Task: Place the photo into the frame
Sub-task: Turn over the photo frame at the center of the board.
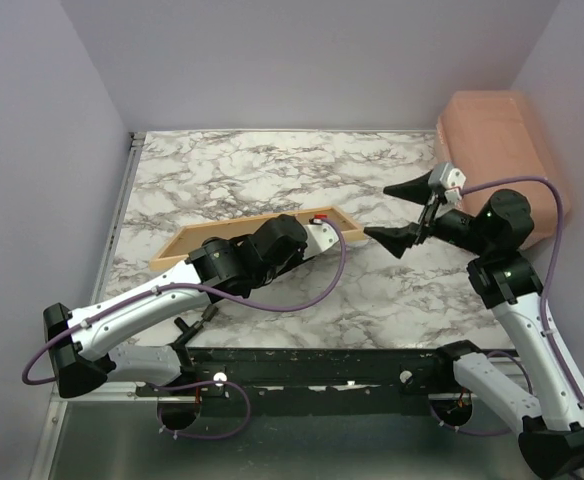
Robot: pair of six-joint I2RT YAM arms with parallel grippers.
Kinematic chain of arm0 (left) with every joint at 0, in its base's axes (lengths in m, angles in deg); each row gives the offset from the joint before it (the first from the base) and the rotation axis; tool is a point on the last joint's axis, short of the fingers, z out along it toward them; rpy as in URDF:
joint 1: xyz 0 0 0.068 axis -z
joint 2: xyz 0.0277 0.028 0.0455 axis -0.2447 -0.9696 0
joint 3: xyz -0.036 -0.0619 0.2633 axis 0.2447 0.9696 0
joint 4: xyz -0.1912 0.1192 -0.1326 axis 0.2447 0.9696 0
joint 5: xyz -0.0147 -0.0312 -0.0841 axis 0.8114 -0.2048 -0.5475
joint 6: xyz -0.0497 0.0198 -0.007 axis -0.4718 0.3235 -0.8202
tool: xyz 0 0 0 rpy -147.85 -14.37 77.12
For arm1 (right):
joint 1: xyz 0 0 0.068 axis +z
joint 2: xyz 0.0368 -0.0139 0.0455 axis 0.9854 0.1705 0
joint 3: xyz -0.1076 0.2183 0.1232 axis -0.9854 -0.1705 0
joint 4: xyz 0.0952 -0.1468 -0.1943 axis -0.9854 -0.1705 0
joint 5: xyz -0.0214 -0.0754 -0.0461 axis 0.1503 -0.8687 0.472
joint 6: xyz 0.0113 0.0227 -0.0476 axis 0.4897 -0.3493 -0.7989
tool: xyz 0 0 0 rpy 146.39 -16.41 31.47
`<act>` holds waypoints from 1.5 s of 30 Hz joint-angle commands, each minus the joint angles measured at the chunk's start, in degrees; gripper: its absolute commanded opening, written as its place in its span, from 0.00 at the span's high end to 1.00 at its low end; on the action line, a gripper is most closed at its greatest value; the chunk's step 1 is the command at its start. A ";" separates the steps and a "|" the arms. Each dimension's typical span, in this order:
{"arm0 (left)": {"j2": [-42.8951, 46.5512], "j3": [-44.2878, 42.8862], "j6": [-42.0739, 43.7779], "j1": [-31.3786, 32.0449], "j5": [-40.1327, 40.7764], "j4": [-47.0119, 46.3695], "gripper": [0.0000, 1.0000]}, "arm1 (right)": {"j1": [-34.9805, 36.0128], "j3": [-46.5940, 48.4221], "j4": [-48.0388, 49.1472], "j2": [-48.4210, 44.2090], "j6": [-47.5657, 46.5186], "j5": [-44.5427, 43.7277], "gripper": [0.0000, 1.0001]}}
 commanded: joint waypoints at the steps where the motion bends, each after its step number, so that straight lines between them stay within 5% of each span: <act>1: 3.07 -3.15 -3.25 -0.28 -1.22 -1.99 1.00 | 0.22 -3.88 0.89 1.62 -14.90 19.18 0.00; 10: 2.94 -3.61 -3.61 -0.29 -1.39 -1.61 1.00 | 0.22 -4.62 -4.72 9.59 -28.61 25.45 0.00; 17: 2.90 -4.11 -3.83 -0.28 -0.88 -1.88 1.00 | 1.39 -8.19 5.29 14.84 -27.00 24.94 0.04; 27: 2.85 -4.94 -3.88 -0.28 -0.59 -1.70 1.00 | 5.92 -10.51 25.29 22.43 -19.92 20.22 0.31; 32: 2.88 -4.82 -3.78 -0.28 -0.17 -1.80 1.00 | 6.28 -9.86 25.45 22.14 -19.42 20.53 0.54; 37: 2.90 -5.82 -3.93 -0.38 0.09 -1.88 0.80 | 6.28 -9.51 22.19 19.91 -20.41 20.24 0.85; 39: 3.05 -6.66 -3.95 -0.31 0.12 -1.72 0.62 | 6.28 -9.16 21.03 19.05 -20.25 20.26 0.92; 42: 3.22 -8.65 -4.21 -0.35 0.09 -1.48 0.19 | 6.28 -8.14 19.19 18.29 -19.07 20.83 0.99; 45: 3.63 -11.48 -5.05 -0.35 -0.64 -1.02 0.02 | 6.24 -5.81 16.16 18.00 -17.67 21.76 1.00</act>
